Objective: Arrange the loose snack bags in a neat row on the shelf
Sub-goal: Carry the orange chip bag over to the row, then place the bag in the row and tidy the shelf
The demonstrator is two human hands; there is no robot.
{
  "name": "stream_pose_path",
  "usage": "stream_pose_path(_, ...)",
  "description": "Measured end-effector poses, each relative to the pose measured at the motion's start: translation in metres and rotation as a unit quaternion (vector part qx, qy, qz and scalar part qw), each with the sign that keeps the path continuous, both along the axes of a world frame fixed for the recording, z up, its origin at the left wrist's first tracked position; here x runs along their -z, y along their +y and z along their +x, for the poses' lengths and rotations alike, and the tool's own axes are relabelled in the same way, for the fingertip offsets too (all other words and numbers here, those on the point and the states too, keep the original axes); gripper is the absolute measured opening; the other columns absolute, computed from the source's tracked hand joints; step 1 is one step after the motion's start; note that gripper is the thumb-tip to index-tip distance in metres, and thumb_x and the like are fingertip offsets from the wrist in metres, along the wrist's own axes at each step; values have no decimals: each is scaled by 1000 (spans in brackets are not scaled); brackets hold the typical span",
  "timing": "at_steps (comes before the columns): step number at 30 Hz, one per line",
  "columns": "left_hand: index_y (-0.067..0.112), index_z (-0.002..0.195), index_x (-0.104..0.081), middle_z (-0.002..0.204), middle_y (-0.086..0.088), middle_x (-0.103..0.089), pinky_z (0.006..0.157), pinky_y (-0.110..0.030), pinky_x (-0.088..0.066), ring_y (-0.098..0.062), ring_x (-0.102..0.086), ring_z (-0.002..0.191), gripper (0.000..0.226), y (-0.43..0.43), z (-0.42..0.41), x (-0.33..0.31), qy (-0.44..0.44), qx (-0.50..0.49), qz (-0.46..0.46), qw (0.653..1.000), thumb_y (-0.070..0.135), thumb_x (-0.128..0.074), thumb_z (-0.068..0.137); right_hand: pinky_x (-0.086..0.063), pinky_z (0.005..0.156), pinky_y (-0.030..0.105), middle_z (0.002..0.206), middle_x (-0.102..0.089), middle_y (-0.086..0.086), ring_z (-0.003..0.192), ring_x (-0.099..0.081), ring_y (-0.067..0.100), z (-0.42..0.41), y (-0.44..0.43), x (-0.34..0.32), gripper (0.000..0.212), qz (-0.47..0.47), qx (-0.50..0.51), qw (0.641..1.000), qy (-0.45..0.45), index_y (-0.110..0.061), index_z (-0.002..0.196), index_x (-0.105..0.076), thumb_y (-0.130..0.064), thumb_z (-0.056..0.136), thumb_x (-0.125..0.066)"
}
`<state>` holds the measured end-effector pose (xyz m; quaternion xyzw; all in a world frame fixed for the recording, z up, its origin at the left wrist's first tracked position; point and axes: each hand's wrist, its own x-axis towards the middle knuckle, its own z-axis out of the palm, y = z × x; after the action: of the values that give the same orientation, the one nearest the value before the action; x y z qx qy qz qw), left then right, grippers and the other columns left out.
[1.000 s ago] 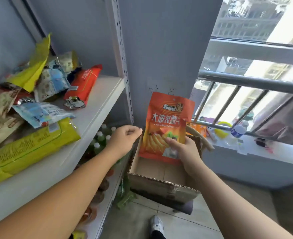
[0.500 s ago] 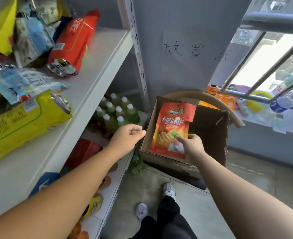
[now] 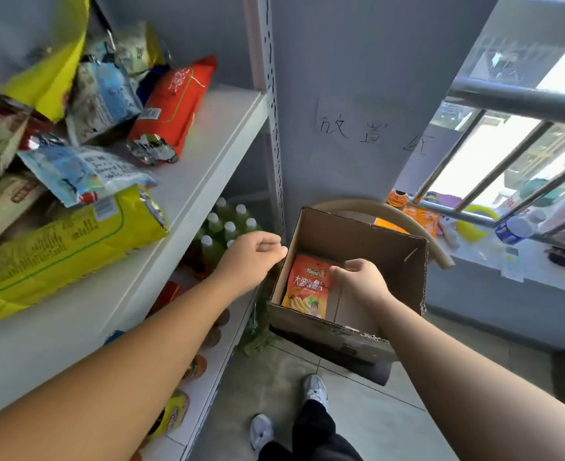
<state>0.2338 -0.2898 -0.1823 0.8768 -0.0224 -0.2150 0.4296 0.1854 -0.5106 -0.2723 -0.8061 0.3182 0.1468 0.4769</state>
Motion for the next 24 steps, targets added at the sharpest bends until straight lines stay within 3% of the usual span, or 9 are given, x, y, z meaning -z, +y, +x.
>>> stream_pose_path(3,23,130,-64,126,6,-69,105,-36,-52,-10,-63,118,38,2,4,-33,-32,-4,-44,999,35,-67,94,-46,73,21,141,-62,9,118,-63,22,15,14,-39,63,-7,-21,998,-52,-7,144,-54,-38,93,-74)
stream_pose_path(4,23,129,-65,125,7,-69,103,-35,-53,-9,-64,116,37,3,6,-47,-48,-6,-58,997,35,-68,94,-46,73,21,140,-63,7,115,-63,20,21,20,-54,62,-12,-28,997,-74,-9,144,-54,-39,93,-73)
stream_pose_path(8,21,122,-70,114,6,-73,99,-33,-54,-7,-67,107,31,20,12,-104,-98,-42,-141,984,28,-72,91,-50,99,36,137,-66,5,122,-62,22,48,50,-114,61,-53,-87,982,-161,-13,140,-57,-45,91,-73)
stream_pose_path(14,19,117,-71,110,1,-74,97,-30,-54,-13,-70,107,31,71,9,-170,-174,-86,-195,962,28,-76,87,-47,102,35,139,-63,4,127,-59,22,69,113,-185,57,-84,-201,939,-267,-12,141,-57,-41,94,-70)
stream_pose_path(17,18,118,-70,110,3,-74,92,-23,-55,-11,-70,107,28,109,2,-188,-219,-114,-172,954,21,-74,90,-45,98,29,136,-63,-1,124,-58,15,68,148,-208,53,-100,-264,898,-338,-17,138,-59,-41,93,-70)
stream_pose_path(20,20,119,-69,111,8,-73,93,-23,-54,-4,-69,103,28,153,-11,-192,-263,-149,-92,949,20,-73,91,-45,105,35,136,-61,-1,127,-55,19,62,181,-224,52,-131,-365,836,-390,-19,139,-58,-39,91,-70)
stream_pose_path(24,20,120,-68,114,8,-72,100,-33,-54,-8,-69,104,33,211,-34,-182,-264,-203,10,943,23,-76,88,-32,118,45,151,-49,-5,143,-40,24,56,223,-232,77,-246,-516,730,-374,-31,148,-45,-62,82,-71)
